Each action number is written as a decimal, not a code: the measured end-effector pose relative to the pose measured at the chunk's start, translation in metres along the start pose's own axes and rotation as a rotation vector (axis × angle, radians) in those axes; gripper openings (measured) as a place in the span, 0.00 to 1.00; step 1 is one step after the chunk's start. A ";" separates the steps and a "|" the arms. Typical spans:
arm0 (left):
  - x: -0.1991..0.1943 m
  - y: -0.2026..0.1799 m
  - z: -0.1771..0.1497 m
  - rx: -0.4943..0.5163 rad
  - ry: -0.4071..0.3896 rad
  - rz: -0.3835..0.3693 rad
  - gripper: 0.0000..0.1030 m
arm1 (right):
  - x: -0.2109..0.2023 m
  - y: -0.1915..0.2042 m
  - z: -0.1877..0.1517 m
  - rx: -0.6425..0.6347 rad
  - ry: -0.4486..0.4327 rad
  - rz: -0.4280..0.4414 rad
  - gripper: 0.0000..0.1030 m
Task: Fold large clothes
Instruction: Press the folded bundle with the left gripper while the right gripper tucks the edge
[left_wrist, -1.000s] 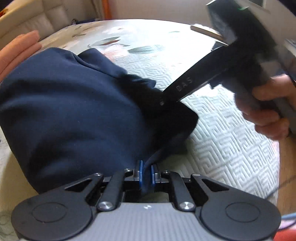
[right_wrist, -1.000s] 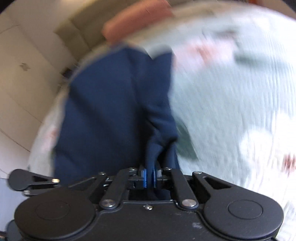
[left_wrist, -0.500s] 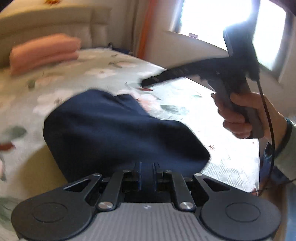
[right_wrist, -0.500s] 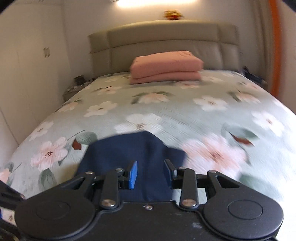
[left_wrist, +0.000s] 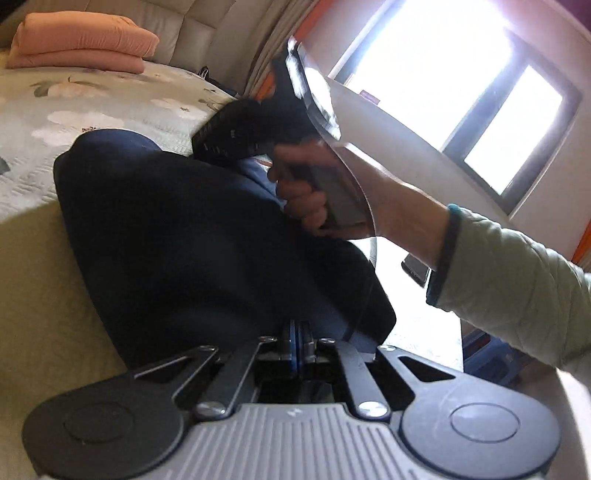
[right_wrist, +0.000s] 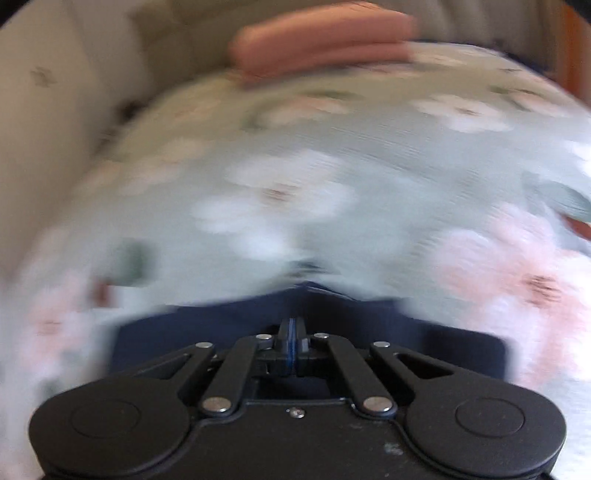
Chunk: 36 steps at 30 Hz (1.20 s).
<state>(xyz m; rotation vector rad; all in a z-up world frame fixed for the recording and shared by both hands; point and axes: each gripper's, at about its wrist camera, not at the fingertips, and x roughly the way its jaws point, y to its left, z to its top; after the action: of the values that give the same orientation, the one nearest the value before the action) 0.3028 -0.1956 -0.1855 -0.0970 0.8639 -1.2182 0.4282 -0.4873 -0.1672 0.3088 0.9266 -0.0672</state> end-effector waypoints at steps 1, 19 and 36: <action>-0.002 -0.003 0.001 0.006 0.005 0.006 0.04 | -0.003 -0.012 -0.002 0.043 -0.002 0.028 0.00; 0.070 -0.037 0.086 0.275 0.108 0.506 0.13 | -0.075 0.036 -0.087 -0.329 -0.021 0.128 0.37; -0.001 -0.071 0.026 0.240 0.068 0.408 0.18 | -0.166 0.038 -0.172 -0.457 -0.102 0.085 0.45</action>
<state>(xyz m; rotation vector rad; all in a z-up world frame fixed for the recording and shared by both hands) 0.2633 -0.2319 -0.1319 0.3039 0.7452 -0.9346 0.2017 -0.4133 -0.1226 -0.0790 0.8010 0.2035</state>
